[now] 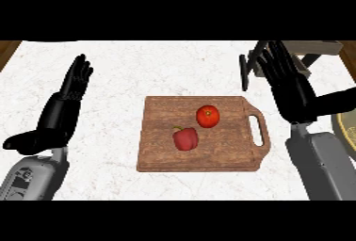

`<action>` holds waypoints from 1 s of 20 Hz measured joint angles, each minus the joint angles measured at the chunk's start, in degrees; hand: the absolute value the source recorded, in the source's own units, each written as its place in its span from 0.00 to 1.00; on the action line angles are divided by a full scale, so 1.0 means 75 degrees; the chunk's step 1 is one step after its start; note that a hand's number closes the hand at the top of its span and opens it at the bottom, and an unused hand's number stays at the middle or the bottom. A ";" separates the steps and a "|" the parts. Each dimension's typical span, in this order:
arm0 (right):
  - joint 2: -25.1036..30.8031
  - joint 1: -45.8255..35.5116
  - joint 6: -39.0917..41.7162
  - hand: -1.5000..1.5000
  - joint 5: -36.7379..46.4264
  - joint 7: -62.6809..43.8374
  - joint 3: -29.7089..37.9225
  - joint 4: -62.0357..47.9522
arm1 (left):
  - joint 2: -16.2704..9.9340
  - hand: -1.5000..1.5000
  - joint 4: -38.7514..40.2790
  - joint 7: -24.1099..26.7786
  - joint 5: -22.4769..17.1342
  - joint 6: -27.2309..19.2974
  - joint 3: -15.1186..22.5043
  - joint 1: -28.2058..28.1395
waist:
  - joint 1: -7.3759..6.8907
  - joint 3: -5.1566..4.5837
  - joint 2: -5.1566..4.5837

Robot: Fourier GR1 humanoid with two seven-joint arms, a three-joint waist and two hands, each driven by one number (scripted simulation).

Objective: Pick the tomato from the cutting board and place it in the tiered basket

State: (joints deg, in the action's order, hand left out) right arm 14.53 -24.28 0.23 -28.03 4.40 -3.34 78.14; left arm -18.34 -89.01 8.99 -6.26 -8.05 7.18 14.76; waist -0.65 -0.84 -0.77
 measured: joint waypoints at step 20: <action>-0.0608 -0.0380 -0.4560 0.00 0.6389 -0.2115 -0.2969 0.0090 | -0.0210 0.50 0.0459 -0.2268 -0.0973 0.0485 -0.0344 -0.1286 | 0.0129 0.0081 0.0184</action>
State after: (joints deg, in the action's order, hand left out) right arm 9.97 -27.13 -33.97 19.89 -11.46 -25.61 78.82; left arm -19.91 -85.56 -8.02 -13.56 -4.41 4.61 5.11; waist 0.32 -0.24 0.61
